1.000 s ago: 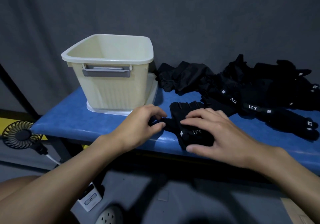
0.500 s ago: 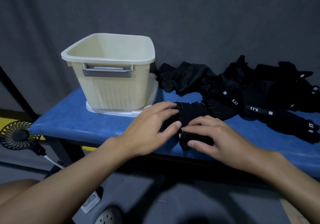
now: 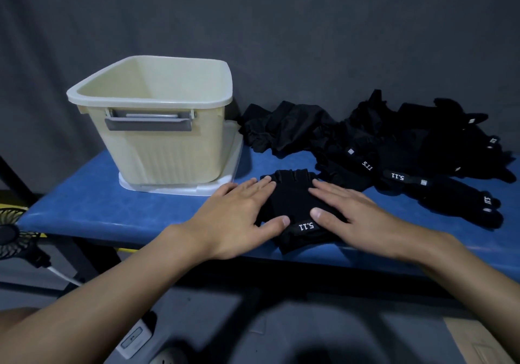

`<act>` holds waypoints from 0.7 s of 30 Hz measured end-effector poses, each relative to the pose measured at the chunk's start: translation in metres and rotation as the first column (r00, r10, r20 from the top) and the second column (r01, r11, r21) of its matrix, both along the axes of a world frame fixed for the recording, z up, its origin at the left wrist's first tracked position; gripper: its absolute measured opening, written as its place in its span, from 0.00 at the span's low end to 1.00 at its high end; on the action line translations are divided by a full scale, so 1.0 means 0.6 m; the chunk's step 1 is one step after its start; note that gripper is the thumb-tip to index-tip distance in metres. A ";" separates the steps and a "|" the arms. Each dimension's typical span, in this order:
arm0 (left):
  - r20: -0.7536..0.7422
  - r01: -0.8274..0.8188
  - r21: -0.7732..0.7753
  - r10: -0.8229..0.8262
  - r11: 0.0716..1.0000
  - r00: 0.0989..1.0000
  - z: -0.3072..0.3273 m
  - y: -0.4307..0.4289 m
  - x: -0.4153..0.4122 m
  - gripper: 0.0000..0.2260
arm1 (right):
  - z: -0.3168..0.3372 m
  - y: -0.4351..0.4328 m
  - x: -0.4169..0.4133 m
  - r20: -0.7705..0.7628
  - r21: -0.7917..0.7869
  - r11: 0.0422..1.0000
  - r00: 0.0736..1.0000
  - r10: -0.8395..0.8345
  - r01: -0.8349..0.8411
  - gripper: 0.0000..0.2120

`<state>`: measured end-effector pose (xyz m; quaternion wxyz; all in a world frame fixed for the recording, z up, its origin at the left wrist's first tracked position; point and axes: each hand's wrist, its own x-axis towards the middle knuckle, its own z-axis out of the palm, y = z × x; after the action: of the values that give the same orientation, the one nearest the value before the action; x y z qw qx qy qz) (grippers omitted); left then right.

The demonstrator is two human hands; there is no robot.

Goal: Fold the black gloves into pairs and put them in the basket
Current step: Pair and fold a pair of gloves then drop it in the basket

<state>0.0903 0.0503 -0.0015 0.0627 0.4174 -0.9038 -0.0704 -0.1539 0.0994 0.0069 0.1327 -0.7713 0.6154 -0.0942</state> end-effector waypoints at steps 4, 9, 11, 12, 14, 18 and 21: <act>-0.130 0.073 -0.120 -0.089 0.990 0.988 0.004 0.005 0.006 0.38 | -0.007 -0.002 -0.005 -0.037 -0.004 1.000 0.999 0.011 -0.011 0.56; -0.176 0.331 -0.256 -0.381 0.908 0.908 0.006 0.013 0.010 0.27 | -0.012 -0.006 -0.003 -0.030 -0.022 1.000 1.000 -0.005 0.004 0.56; -0.136 0.352 -0.228 -0.387 0.908 0.912 0.000 0.012 0.013 0.30 | -0.015 -0.007 -0.002 -0.022 -0.035 0.999 1.000 -0.007 0.007 0.55; -0.118 0.357 -0.221 -0.388 0.908 0.914 -0.004 0.011 0.014 0.31 | -0.015 -0.007 -0.002 -0.023 -0.042 0.999 1.000 -0.008 0.007 0.53; -0.074 0.373 -0.258 -0.403 0.891 0.912 -0.008 0.008 0.012 0.30 | -0.014 -0.003 -0.001 -0.019 -0.048 0.999 1.000 -0.009 0.008 0.47; -0.045 0.387 -0.377 -0.434 0.842 0.900 -0.016 0.002 0.007 0.25 | -0.011 0.007 -0.001 0.036 -0.094 0.995 0.999 0.022 -0.018 0.37; -0.068 0.365 -0.447 -0.438 0.816 0.896 -0.022 0.000 0.001 0.23 | -0.006 0.024 -0.003 0.101 -0.244 0.968 0.991 0.083 -0.056 0.31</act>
<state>0.0909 0.0503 -0.0145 0.2113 0.1854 -0.9563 0.0807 -0.1558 0.1141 0.0030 0.0753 -0.7964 0.5636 -0.2059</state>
